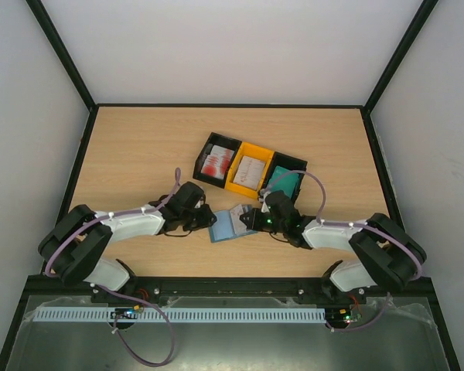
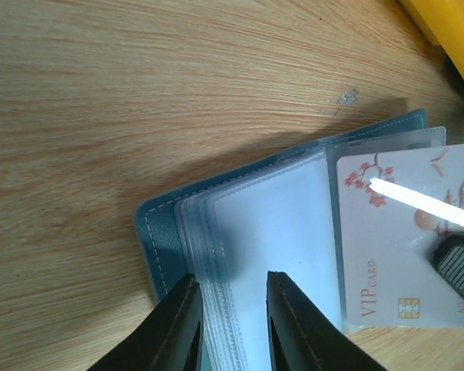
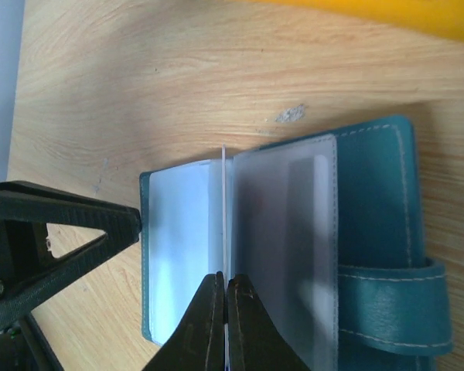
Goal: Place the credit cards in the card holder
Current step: Insert the credit card into the card holder.
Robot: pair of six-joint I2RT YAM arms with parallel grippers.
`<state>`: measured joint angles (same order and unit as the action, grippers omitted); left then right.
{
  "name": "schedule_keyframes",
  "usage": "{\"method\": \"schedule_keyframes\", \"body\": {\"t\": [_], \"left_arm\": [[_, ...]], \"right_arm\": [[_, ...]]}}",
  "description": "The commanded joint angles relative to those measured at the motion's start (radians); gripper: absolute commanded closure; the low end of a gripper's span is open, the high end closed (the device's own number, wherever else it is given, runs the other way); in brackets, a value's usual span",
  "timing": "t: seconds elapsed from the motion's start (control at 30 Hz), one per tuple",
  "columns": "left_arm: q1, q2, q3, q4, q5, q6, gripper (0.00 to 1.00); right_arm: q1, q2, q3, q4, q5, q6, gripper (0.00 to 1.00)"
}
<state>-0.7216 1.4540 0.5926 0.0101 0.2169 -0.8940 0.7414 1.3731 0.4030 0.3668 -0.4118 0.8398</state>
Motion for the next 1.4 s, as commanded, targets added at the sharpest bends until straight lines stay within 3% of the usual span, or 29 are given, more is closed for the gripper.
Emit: {"method": "schedule_keyframes", "body": {"t": [0.0, 0.37, 0.67, 1.37], "left_arm": [[-0.002, 0.027, -0.001, -0.015, -0.007, 0.016, 0.76], [-0.004, 0.021, -0.043, -0.006, -0.013, 0.0, 0.81], [-0.006, 0.025, -0.046, -0.005, -0.013, 0.001, 0.83], [-0.027, 0.025, -0.07, 0.024, -0.003, -0.019, 0.85]], "right_arm": [[-0.004, 0.047, -0.033, 0.153, -0.074, 0.026, 0.98], [-0.002, 0.091, -0.082, 0.288, -0.125, 0.098, 0.98], [-0.002, 0.131, -0.089, 0.285, -0.059, 0.121, 0.98], [0.07, 0.241, -0.091, 0.418, -0.061, 0.173, 0.98]]}}
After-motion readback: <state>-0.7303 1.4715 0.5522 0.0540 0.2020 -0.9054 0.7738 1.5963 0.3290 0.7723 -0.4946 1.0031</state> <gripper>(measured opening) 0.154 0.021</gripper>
